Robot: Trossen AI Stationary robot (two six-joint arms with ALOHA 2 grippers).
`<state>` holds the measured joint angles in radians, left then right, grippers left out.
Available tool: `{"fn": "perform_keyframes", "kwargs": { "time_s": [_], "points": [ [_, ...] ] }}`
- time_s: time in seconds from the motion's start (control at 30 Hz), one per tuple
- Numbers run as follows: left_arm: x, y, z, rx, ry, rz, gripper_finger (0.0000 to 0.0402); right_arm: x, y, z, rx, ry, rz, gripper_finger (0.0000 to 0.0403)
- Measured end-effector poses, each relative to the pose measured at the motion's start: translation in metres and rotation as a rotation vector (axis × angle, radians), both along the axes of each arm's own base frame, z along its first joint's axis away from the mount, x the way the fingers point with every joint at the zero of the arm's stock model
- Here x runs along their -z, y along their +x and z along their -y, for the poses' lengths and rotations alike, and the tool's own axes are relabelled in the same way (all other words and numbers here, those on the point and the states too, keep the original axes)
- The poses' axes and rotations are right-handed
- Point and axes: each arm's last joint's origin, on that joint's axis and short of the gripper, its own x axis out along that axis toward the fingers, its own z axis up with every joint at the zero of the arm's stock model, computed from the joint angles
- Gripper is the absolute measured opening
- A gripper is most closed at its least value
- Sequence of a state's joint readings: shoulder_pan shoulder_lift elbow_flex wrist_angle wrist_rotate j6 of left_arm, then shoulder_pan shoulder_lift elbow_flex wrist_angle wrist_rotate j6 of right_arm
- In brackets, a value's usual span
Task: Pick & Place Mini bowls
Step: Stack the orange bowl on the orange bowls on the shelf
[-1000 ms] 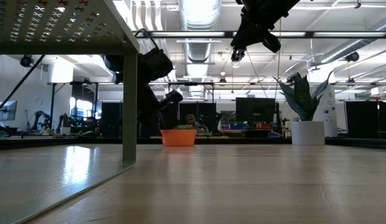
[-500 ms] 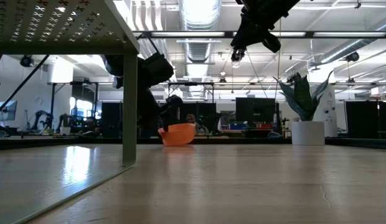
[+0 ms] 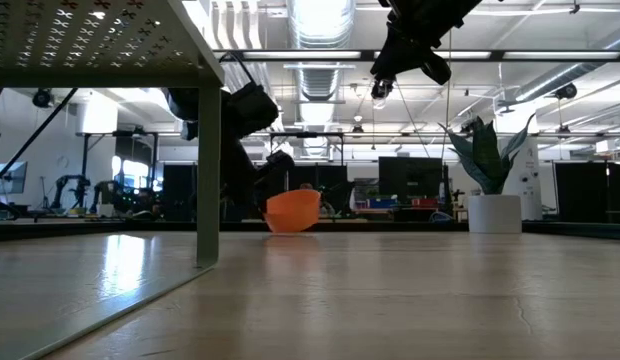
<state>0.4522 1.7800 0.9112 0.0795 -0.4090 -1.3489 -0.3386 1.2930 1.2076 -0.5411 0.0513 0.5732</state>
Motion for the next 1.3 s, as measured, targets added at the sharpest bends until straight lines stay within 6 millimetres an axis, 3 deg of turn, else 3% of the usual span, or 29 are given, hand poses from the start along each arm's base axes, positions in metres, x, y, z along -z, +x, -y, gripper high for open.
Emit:
{"fn": "perform_keyframes", "kwargs": {
  "time_s": [0.27,0.47,0.63,0.8,1.07,1.3],
  "points": [
    [-0.042,-0.011,0.008,0.115,0.072,-0.006,0.0001,0.0,0.0,0.0,-0.009,-0.009,-0.006,0.0057],
    [-0.091,-0.04,0.027,0.229,0.119,-0.037,0.0001,0.0,0.0,0.0,-0.034,-0.038,-0.018,0.0057],
    [-0.135,-0.079,0.05,0.369,0.172,-0.061,0.0,0.0,0.0,0.0,-0.041,-0.04,-0.019,0.0057],
    [-0.166,-0.131,0.075,0.519,0.21,-0.133,0.0,0.0,0.0,0.0,-0.042,-0.041,-0.019,0.0057],
    [-0.192,-0.209,0.117,0.773,0.14,-0.214,0.0,0.0,0.0,0.0,-0.042,-0.041,-0.019,0.0057],
    [-0.211,-0.244,0.136,0.948,0.149,-0.258,0.0,0.0,0.001,-0.004,-0.057,-0.04,-0.019,0.0057]
  ]
}}
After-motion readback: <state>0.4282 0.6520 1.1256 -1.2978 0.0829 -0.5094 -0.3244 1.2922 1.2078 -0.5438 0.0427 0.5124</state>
